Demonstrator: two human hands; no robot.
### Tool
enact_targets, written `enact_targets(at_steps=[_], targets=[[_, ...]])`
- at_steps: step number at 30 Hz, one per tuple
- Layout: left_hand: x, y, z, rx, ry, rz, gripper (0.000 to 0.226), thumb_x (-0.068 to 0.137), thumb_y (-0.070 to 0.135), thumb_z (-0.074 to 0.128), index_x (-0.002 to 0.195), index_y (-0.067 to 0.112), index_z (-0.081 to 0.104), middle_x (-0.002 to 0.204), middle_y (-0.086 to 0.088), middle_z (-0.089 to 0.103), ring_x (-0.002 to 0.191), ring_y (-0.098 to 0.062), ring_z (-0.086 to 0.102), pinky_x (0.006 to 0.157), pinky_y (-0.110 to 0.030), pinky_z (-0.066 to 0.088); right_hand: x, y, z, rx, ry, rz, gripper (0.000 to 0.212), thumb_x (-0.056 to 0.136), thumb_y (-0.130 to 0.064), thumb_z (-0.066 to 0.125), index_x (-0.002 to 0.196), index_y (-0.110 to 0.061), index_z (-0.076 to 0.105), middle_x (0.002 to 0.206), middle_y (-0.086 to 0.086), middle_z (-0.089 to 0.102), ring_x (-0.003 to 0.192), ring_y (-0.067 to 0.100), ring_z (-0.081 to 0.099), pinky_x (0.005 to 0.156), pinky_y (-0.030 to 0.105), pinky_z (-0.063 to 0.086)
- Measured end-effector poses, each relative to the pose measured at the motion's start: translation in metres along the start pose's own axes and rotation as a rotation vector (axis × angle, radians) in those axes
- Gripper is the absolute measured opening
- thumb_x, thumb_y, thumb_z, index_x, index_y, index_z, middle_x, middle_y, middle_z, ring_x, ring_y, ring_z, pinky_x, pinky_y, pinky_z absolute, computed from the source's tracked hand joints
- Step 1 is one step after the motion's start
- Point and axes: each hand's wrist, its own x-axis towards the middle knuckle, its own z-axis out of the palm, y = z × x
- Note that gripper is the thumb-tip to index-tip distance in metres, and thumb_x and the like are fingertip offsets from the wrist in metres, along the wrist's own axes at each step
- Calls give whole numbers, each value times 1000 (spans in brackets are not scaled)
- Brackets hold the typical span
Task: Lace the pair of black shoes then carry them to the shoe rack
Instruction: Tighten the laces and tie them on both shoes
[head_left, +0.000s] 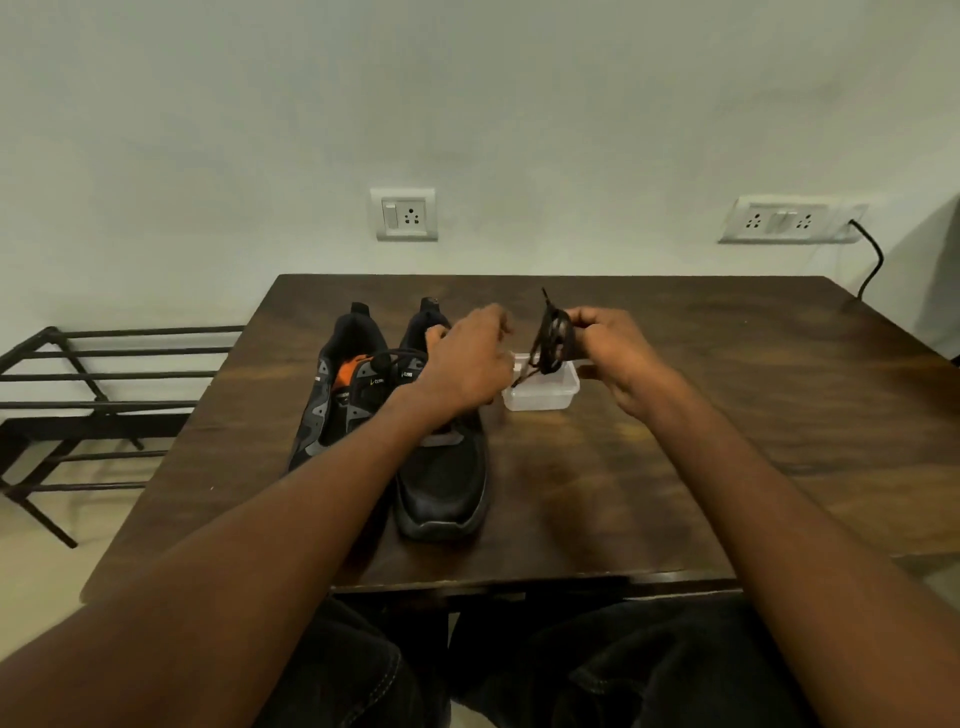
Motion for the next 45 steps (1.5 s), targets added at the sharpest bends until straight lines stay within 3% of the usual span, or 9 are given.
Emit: enact_targets(at_steps=[7,14,18,22,29,34,37,41,45], targets=[[-41,1,-52,-778,-217,-119,31,101,36,63,127,19,66,114,0,77,111,-10,70,100,-43,46,-40,-52,17,737,-189,10,10,100,-14,60,100,-12,70,87,6,75,77,16,71,65,28,54],[-76,15,-85,-820,-152,-106,77,76,20,84,143,25,47,135,-3,62,124,-18,63,107,-40,52,-89,-84,53,1079,-438,87,15,86,-10,67,98,-1,71,88,11,72,74,18,71,59,25,59],[-85,20,-97,-797,-125,-47,34,81,12,69,114,19,73,112,-9,76,112,-26,70,104,-45,54,-108,-99,69,1104,-646,139,18,93,-11,60,103,1,69,90,11,68,64,15,66,52,21,55],[-98,-6,-102,-900,168,-195,12,99,19,66,103,19,78,83,2,75,81,-16,70,79,-30,56,-104,-95,62,784,-585,106,13,100,-15,60,100,-6,69,80,2,63,60,9,50,47,20,42],[-99,-62,-129,-940,349,-206,21,104,27,61,109,14,76,59,6,40,51,-11,34,49,-25,34,-63,-47,45,-825,335,-79,15,86,-19,69,91,-31,76,120,0,70,114,27,62,97,43,54],[-104,-44,-118,-774,163,-50,17,102,24,64,106,13,76,65,9,63,56,-9,51,56,-21,41,-82,-66,86,-227,-202,-280,23,100,-22,69,122,-25,74,123,0,74,115,17,68,87,19,53],[-106,-39,-116,-780,137,-24,17,101,22,66,101,8,76,68,4,68,57,-2,58,56,-13,44,-93,-74,97,-28,-490,-176,27,102,-37,65,124,-22,72,100,1,79,96,18,75,86,32,54],[-114,-67,-128,-705,68,-147,27,102,33,64,98,10,77,56,12,54,49,-2,43,50,-16,36,-78,-55,97,-199,-92,-185,22,102,-32,67,93,-17,81,64,-8,66,61,10,61,70,36,53],[-126,-103,-137,-600,79,-292,28,104,34,60,94,14,78,55,9,48,48,-5,35,45,-18,28,-66,-41,89,-848,110,-224,16,97,-29,68,101,-22,81,89,1,76,81,23,71,77,38,60]])
